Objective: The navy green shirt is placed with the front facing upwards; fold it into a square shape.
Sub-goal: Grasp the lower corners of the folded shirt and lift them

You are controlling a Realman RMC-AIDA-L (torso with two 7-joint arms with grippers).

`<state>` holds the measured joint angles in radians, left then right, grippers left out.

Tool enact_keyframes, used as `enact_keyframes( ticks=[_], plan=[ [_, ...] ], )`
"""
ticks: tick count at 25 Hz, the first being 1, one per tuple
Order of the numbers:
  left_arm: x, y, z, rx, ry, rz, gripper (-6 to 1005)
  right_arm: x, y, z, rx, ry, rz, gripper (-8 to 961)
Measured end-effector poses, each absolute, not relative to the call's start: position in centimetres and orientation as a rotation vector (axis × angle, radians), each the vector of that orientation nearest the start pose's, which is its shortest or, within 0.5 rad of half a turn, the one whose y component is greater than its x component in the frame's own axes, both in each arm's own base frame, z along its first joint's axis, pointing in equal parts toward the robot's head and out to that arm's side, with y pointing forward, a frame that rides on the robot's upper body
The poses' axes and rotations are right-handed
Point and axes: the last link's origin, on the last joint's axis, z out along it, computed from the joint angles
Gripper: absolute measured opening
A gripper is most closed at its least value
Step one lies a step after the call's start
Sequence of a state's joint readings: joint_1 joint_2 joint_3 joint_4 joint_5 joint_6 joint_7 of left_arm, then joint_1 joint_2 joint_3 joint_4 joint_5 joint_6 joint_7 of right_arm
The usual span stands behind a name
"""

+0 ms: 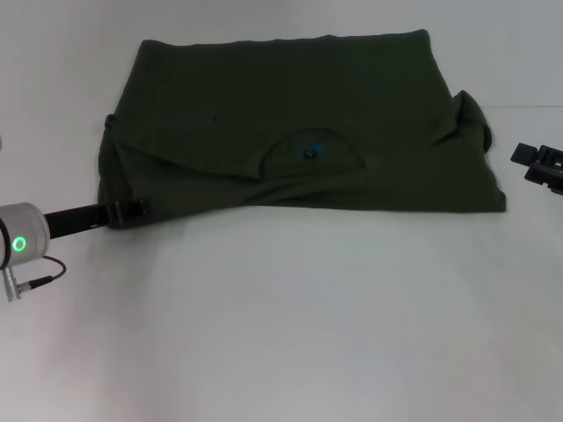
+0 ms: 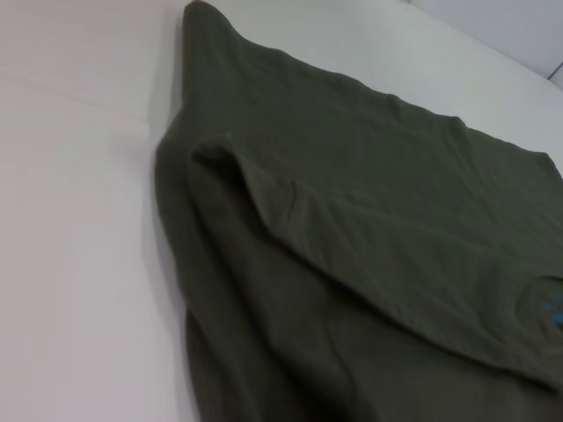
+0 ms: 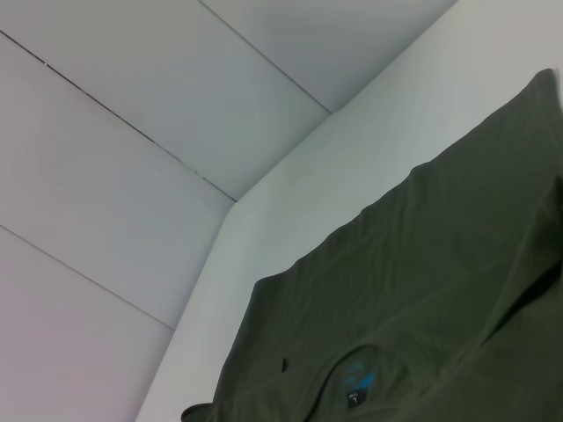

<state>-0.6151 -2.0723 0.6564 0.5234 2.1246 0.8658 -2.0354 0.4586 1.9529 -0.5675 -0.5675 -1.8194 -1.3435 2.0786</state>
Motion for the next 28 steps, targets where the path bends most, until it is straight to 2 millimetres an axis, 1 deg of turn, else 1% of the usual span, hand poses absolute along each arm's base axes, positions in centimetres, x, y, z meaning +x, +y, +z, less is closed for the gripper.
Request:
enact_keyframes(
  ticks=[7,16,21,26,28],
  plan=[
    [-32.0,39.7,-0.4,-1.948,-1.484,-0.472,419,33.0,35.0,7.2,-1.946,1.614,0.997,704],
    [-31.9,39.8,-0.3,-1.944,-1.498,-0.461,401,33.0,34.9,7.4,-1.938,1.611,1.010,703],
    [-31.8,39.9,-0.2,-1.944,-1.494,-0.461,162,33.0,34.9,7.5,-1.941,1.609,1.008,703],
    [-31.5,40.1,0.5,-1.953,-1.482,-0.476,-3,32.9,35.1,7.6,-1.977,1.602,0.964,703],
    [-31.2,40.5,1.3,-1.956,-1.478,-0.494,-2,32.9,35.3,7.9,-2.009,1.598,0.908,703]
  ],
)
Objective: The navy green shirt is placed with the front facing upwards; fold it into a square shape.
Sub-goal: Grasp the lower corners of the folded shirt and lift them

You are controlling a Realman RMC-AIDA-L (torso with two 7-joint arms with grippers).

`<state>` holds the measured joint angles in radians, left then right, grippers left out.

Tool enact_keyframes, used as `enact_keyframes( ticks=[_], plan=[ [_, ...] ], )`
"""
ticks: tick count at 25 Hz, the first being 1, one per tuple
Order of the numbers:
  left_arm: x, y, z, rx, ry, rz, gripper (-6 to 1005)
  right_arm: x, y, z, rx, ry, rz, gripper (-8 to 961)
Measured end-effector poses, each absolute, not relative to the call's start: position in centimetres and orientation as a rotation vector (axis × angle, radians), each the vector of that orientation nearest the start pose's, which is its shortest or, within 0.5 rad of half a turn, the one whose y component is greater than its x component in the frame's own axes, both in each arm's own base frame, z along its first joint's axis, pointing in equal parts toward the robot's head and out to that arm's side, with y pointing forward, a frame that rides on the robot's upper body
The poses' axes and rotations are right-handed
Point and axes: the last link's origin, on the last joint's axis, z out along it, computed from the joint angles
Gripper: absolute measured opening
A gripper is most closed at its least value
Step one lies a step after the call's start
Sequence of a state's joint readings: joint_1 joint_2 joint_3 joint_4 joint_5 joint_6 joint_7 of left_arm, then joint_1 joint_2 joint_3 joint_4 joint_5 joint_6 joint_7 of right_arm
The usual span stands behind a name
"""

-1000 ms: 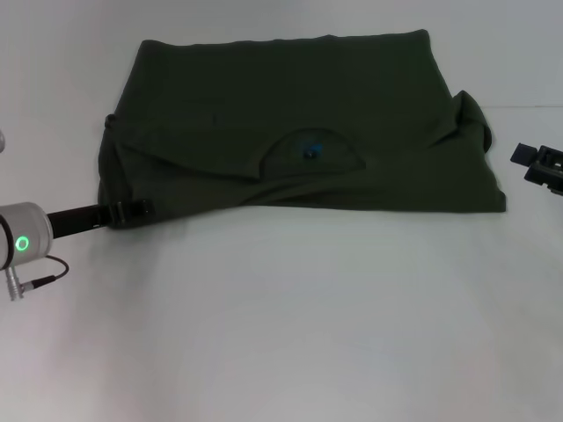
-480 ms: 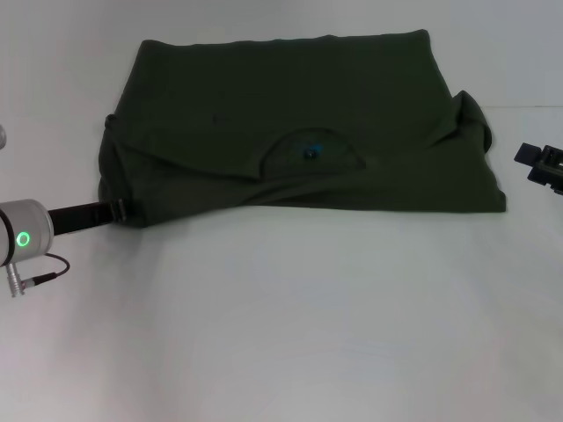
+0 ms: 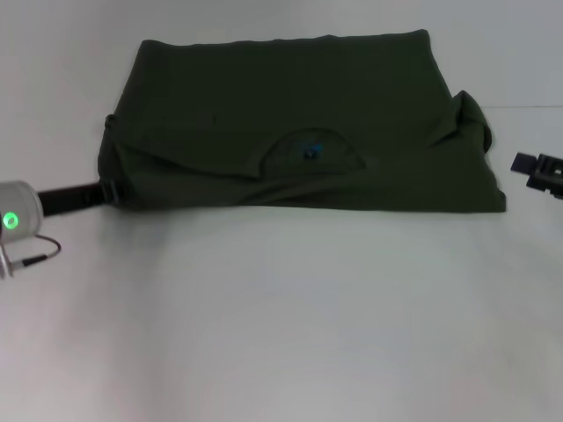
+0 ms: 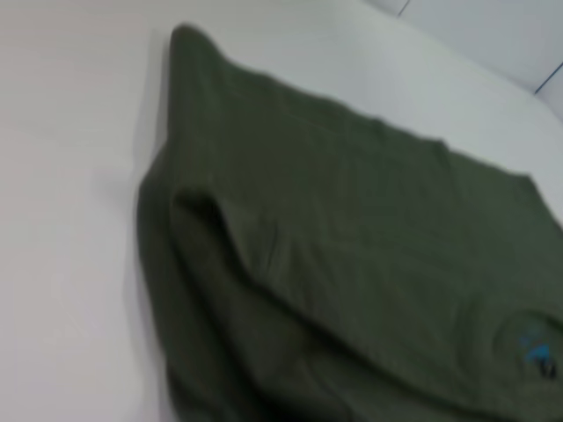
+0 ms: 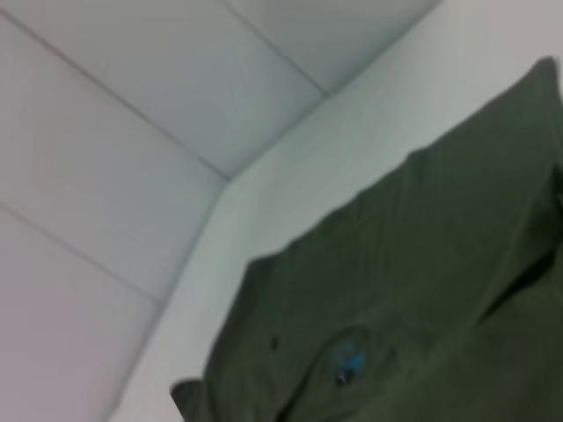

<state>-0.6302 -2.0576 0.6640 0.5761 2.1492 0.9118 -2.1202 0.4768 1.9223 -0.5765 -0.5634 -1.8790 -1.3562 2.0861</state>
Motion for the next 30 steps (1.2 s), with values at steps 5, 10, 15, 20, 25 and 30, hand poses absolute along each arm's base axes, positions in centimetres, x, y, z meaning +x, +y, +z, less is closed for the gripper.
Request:
enact_keyframes(
  ticks=[5,10,15,20,25,30],
  plan=[
    [-30.5,41.4,3.9,-1.928,-1.477,-0.544,0,33.0,36.4,8.7,-2.051,1.596,0.747,704],
    [-30.2,42.0,5.5,-1.901,-1.475,-0.557,0,33.2,38.1,9.8,-2.011,1.555,0.621,704],
    [-29.9,42.5,5.8,-1.908,-1.459,-0.539,0,32.3,40.6,9.7,-1.967,1.546,0.483,703],
    [-29.5,42.8,5.9,-1.911,-1.461,-0.543,1,30.8,42.3,9.0,-1.957,1.546,0.427,703],
    [-29.4,42.9,5.9,-1.909,-1.462,-0.547,1,29.0,43.9,7.4,-1.961,1.544,0.327,704],
    [-29.4,42.9,6.0,-1.907,-1.462,-0.549,1,28.4,44.2,5.9,-1.971,1.550,0.223,704]
  ],
)
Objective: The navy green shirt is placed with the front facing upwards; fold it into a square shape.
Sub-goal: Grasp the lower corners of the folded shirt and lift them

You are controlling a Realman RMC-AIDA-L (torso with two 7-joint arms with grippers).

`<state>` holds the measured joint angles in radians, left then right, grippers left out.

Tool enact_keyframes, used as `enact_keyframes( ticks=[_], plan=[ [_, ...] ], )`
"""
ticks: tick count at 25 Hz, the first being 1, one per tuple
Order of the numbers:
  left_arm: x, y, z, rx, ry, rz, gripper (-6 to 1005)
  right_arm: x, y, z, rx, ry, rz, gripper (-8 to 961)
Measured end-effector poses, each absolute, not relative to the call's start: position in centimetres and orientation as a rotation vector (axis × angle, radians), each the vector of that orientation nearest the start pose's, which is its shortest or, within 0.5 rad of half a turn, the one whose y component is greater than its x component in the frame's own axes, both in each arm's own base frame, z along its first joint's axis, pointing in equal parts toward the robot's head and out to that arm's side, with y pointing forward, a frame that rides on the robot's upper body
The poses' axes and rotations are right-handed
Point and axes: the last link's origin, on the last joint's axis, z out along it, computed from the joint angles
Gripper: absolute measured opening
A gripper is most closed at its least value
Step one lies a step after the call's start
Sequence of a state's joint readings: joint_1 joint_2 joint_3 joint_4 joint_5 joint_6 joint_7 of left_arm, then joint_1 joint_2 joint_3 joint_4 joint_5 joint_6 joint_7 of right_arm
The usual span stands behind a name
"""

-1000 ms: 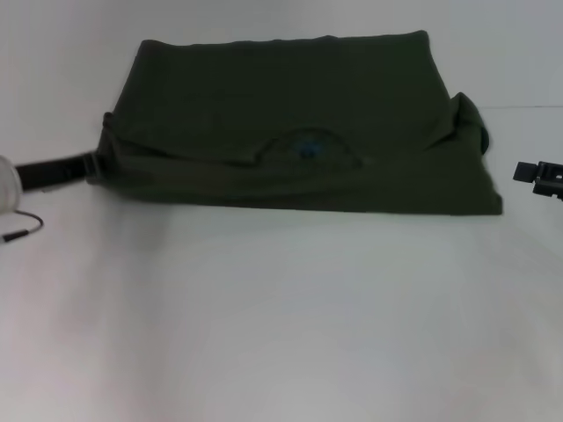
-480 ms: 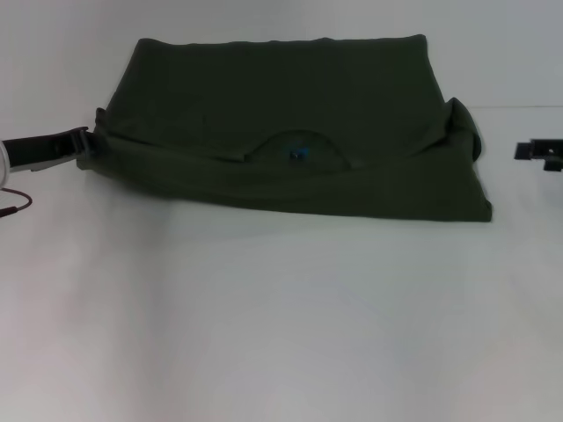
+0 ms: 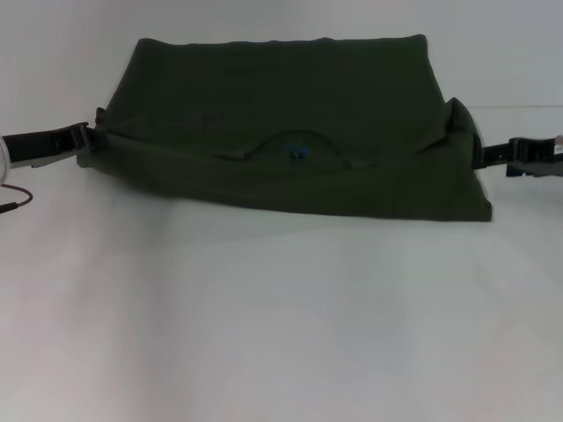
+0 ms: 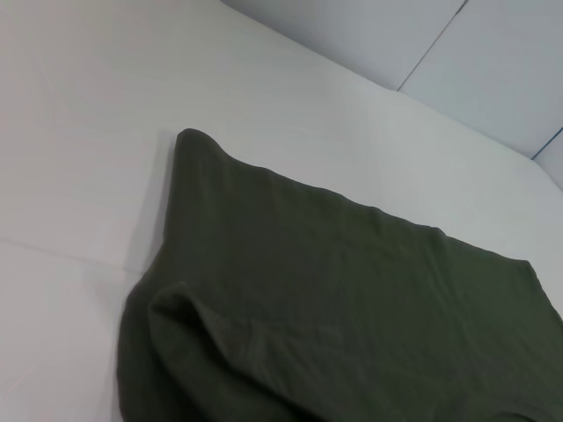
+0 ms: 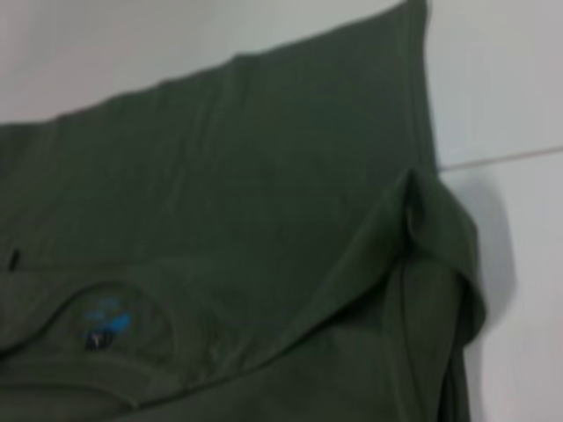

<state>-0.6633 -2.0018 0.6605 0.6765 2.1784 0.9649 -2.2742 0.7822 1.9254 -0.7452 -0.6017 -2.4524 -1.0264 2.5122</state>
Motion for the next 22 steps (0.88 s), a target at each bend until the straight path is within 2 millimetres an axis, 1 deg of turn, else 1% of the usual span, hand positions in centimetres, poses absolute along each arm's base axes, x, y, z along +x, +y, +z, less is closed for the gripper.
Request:
enact_keyframes(
  ticks=[6,9,13,16,22],
  plan=[
    [-29.4,42.9,5.9,-1.907,-1.463,-0.549,1,28.6,43.7,4.1,-1.993,1.596,0.177,704],
    [-29.4,42.8,5.8,-1.907,-1.464,-0.547,0,29.0,43.6,3.7,-1.983,1.605,0.167,704],
    [-29.5,42.8,5.7,-1.904,-1.465,-0.545,0,29.5,43.7,3.2,-1.958,1.569,0.154,703],
    [-29.6,42.7,5.7,-1.902,-1.467,-0.545,0,29.5,43.8,2.9,-1.955,1.557,0.153,703],
    [-29.8,42.6,5.7,-1.895,-1.472,-0.548,0,29.1,43.9,1.5,-1.968,1.521,0.123,703]
  ],
)
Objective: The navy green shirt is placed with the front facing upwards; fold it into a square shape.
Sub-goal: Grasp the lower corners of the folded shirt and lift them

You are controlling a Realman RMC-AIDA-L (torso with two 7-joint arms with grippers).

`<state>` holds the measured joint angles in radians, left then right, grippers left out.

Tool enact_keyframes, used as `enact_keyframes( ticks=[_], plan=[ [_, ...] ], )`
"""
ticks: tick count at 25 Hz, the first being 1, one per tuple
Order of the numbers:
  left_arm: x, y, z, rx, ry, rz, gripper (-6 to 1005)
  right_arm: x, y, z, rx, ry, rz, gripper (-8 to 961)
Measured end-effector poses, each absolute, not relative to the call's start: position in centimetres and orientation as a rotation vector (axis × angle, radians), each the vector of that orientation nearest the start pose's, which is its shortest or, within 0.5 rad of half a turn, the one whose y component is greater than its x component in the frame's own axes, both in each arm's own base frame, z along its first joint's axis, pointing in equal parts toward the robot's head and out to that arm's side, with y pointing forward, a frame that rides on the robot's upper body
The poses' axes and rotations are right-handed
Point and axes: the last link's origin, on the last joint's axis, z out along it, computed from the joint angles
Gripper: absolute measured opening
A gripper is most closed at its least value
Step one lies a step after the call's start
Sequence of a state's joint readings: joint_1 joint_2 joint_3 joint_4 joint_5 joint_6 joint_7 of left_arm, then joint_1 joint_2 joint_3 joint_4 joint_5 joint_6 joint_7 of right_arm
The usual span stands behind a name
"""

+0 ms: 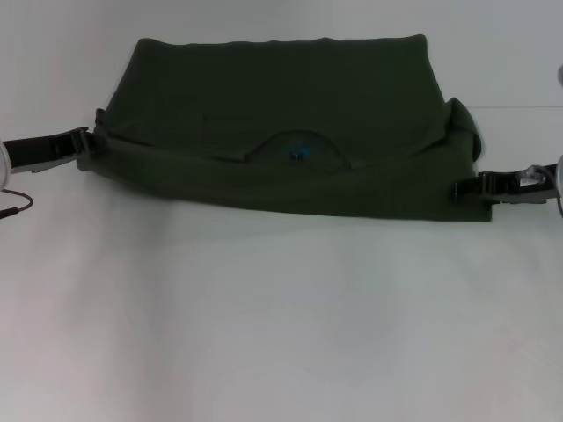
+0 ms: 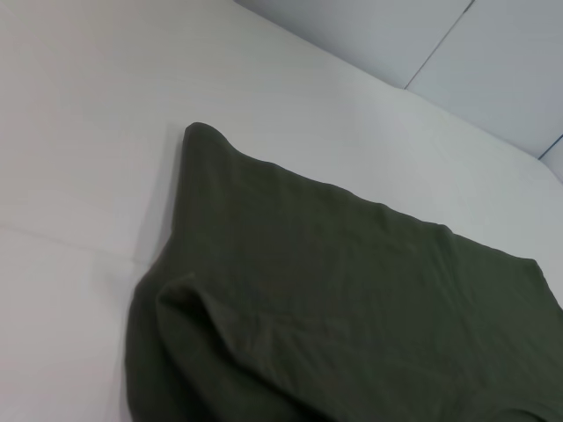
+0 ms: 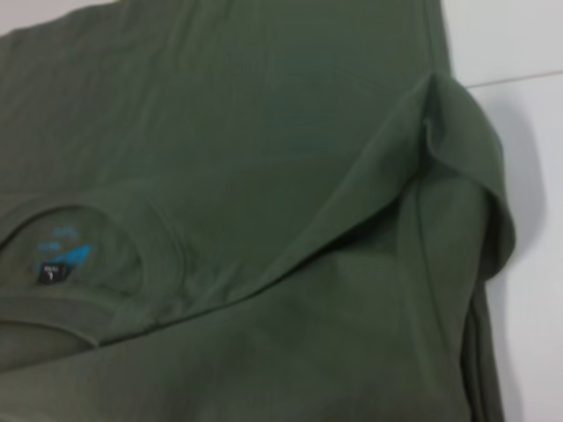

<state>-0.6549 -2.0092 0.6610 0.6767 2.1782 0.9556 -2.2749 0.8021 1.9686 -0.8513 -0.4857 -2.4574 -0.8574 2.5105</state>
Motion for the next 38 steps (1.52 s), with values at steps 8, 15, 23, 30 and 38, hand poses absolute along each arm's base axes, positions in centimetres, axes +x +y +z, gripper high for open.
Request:
enact_keyframes(
  ticks=[8,15,23,30,38],
  plan=[
    [-29.8,42.6,5.7,-1.893,-1.473,-0.549,1,28.9,43.9,0.3,-1.977,1.509,0.088,704],
    [-29.7,42.6,5.7,-1.893,-1.472,-0.556,1,28.3,44.2,0.3,-1.990,1.500,0.105,626],
    [-29.6,42.7,5.7,-1.894,-1.472,-0.559,0,28.2,44.2,0.4,-1.999,1.498,0.098,438],
    [-29.6,42.6,5.4,-1.897,-1.476,-0.556,1,28.6,44.1,0.6,-1.986,1.502,0.096,176],
    [-29.3,41.6,5.7,-1.956,-1.494,-0.565,1,28.4,43.0,2.2,-2.038,1.538,0.113,34]
  ],
)
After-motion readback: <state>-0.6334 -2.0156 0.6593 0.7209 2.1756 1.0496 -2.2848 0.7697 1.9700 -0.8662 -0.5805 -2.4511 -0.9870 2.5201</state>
